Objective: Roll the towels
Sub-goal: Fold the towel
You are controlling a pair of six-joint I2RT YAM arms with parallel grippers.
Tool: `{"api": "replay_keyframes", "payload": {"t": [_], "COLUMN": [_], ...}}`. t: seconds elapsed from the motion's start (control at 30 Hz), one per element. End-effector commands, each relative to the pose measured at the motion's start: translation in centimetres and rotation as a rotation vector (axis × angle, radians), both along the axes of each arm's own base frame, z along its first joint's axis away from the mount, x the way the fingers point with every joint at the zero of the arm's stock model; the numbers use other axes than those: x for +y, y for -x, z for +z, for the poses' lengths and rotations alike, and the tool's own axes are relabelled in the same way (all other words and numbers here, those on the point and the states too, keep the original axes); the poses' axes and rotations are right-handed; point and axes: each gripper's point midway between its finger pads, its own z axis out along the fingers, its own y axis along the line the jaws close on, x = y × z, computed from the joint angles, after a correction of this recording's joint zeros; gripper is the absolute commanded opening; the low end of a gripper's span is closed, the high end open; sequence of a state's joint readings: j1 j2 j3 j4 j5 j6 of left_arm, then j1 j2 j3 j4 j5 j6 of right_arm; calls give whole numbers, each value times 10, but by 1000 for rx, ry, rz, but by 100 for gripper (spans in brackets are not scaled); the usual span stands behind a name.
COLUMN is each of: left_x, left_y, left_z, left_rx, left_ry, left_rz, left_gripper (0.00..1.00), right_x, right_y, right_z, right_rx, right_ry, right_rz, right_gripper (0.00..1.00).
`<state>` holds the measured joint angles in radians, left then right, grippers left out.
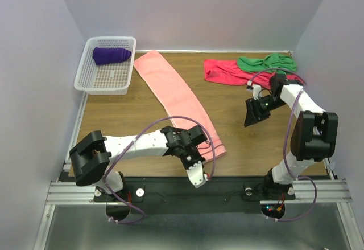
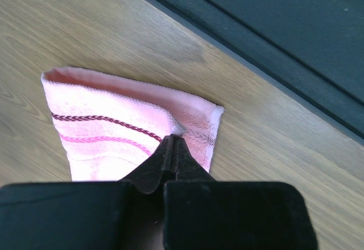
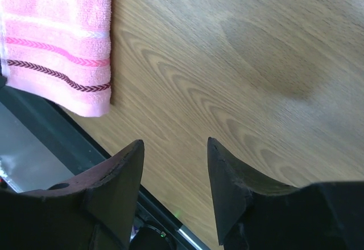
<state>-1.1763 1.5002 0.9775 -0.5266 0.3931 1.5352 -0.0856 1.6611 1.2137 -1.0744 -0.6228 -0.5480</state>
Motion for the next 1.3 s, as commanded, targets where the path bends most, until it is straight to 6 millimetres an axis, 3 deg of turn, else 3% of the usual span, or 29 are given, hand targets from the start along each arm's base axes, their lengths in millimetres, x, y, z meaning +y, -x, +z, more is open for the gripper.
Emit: {"api": "replay_keyframes", "payload": {"t": [0.0,0.27,0.5,0.8,1.27], "left_x": [12,17,12,16,13], "left_y": [11,12,12,13,11], "left_z": [12,1,1,0,6], "left_rx": [34,36,51,49,40], "left_ry": [-10,-31,-21,-21,-13], "left_rz": [-24,-12,1,5,11], "left_gripper": [0,0,0,0,0], "right_x": [9,47,82,106,124], "right_y": [8,16,28,57,69], "right_z": [2,4,-14,-45,-63], "right_rx": [49,158,291,404,446], "right_ry": [-81,-236,-307,-322,-333], "right_rz": [20,59,107,161,183], "right_gripper": [55,65,57,55,52]}}
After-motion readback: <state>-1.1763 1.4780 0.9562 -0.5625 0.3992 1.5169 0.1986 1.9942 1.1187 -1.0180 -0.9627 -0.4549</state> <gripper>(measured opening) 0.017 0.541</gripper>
